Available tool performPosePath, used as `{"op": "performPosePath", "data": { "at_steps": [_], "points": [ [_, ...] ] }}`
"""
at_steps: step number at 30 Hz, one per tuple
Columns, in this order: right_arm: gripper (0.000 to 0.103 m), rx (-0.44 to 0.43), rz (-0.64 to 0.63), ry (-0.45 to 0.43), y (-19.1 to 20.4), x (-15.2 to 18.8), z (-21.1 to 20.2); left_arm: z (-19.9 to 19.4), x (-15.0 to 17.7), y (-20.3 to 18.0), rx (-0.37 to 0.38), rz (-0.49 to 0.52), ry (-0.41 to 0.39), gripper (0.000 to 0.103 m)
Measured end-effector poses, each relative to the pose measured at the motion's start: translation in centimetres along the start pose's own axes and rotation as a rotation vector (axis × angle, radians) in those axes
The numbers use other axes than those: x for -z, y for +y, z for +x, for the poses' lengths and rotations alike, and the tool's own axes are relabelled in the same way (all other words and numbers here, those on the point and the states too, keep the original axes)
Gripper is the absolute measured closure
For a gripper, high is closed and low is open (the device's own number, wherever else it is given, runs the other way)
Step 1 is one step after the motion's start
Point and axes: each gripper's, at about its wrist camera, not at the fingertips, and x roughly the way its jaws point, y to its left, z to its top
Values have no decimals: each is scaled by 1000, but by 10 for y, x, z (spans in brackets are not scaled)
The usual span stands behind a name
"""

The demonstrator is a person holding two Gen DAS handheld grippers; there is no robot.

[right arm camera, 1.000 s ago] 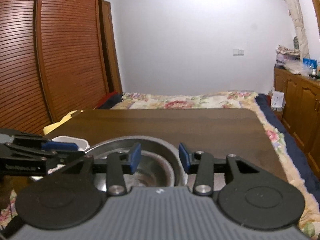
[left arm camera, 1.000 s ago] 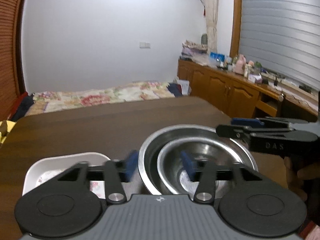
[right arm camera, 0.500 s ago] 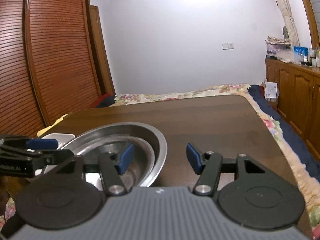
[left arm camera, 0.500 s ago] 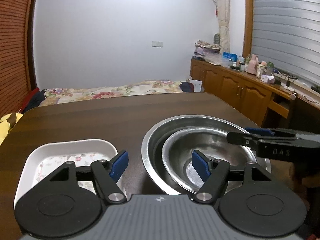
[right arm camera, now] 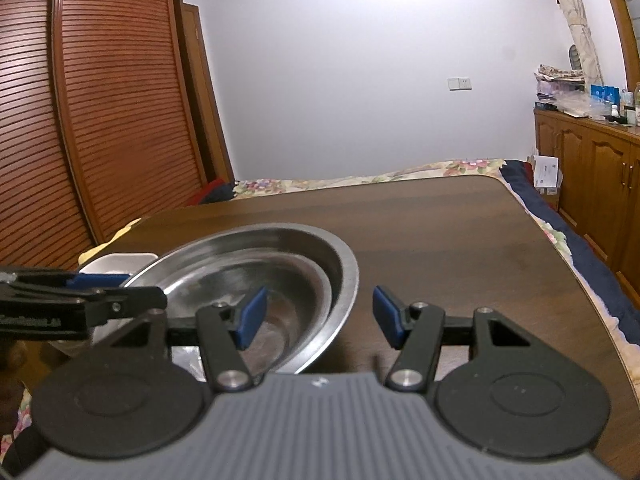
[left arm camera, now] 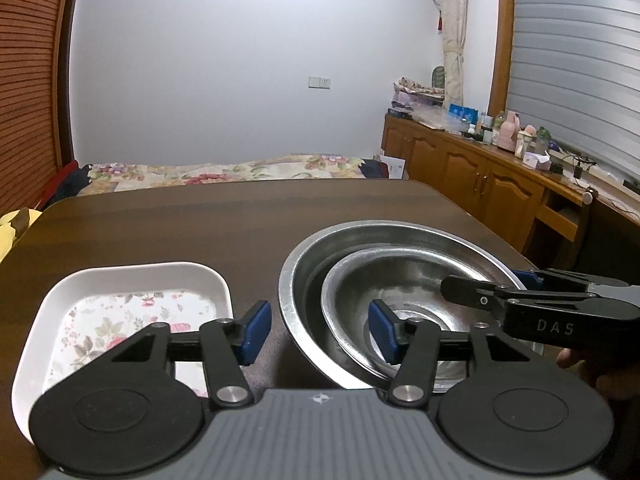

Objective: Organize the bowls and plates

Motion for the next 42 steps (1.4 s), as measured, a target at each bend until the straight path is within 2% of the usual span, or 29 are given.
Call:
{"op": "performPosePath", "data": {
  "at_steps": [3, 6, 11, 12, 14, 16, 19, 27, 34, 42],
  "points": [
    [43, -5, -4, 3, 1, 0, 0, 1, 2, 0, 4, -1, 12, 60],
    [45, -4, -7, 8, 2, 0, 1, 2, 3, 0, 10, -6, 18, 63],
    [56, -10, -7, 17, 4, 1, 2, 1, 5, 1, 9, -12, 15, 65],
    [56, -12, -8, 19, 4, 2, 3, 1, 5, 1, 9, -13, 15, 67],
    [66, -13, -10, 24, 6, 1, 4, 1, 5, 2, 9, -15, 15, 71],
    [67, -1, -14, 25, 7, 1, 4, 1, 4, 1, -4, -16, 17, 76],
    [71, -4, 2, 26, 5, -1, 2, -2, 2, 2, 3, -24, 19, 76],
    [71, -9, -14, -23, 14, -21, -14, -23, -20, 2, 15, -14, -30, 76],
    [71, -29, -29, -55, 27, -42, -24, -48, -41, 5, -6, -3, -73, 76],
    [71, -63, -19, -28, 33, -51, -25, -69, -44, 10, -26, -20, -75, 76]
  ]
}}
